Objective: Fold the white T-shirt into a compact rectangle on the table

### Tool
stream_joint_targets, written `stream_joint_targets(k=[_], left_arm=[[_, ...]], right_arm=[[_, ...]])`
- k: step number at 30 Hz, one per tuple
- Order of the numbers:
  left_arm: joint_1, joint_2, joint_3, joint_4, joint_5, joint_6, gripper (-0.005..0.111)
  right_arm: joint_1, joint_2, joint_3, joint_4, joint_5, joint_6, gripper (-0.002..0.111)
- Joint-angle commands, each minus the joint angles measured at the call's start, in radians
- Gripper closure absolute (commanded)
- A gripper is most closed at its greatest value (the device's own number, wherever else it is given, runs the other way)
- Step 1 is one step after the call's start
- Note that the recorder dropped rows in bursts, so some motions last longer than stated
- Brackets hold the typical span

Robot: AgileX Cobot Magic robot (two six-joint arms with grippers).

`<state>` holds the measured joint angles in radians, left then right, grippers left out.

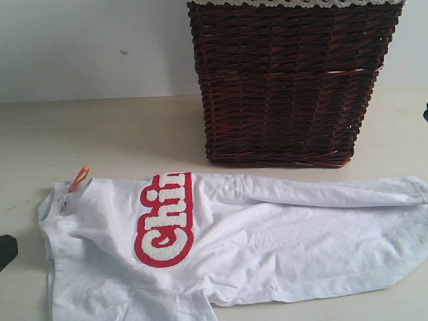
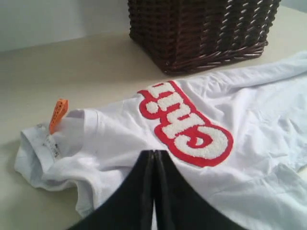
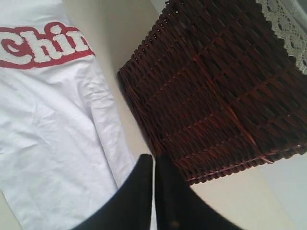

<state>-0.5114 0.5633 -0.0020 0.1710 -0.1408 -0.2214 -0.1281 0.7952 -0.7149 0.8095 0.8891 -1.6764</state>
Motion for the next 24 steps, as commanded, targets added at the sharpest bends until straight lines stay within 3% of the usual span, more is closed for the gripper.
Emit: stream_joint_targets(k=[1,6,10,16,24], left_arm=[[0.003,-0.004,0.002,-0.004,0.042,-0.013,0.107],[0.003,-0.008,0.002,-0.004,0.042,-0.013,0.107],[0.031,-0.143,0.002,-0.004,0.091,-0.013,0.107],[0.193,-0.319,0.002,-0.004,0.094,-0.013,0.107],[0.46,-0.528,0.002,-0.004,0.094,-0.013,0.107]], right_arm=[[0.001,-0.016,-0.001,0.004,0.001,0.006,0.105],[0.001,-0.016,-0.001,0.004,-0.003,0.006,0.105],[0.001,-0.016,-0.001,0.004,-0.02,0.009,0.105],[0.001,0.0,-0.001,0.0,-0.031,0.077,0.105],[0.001,0.117,-0.001,-0.055,-0.029,0.119,0.105]])
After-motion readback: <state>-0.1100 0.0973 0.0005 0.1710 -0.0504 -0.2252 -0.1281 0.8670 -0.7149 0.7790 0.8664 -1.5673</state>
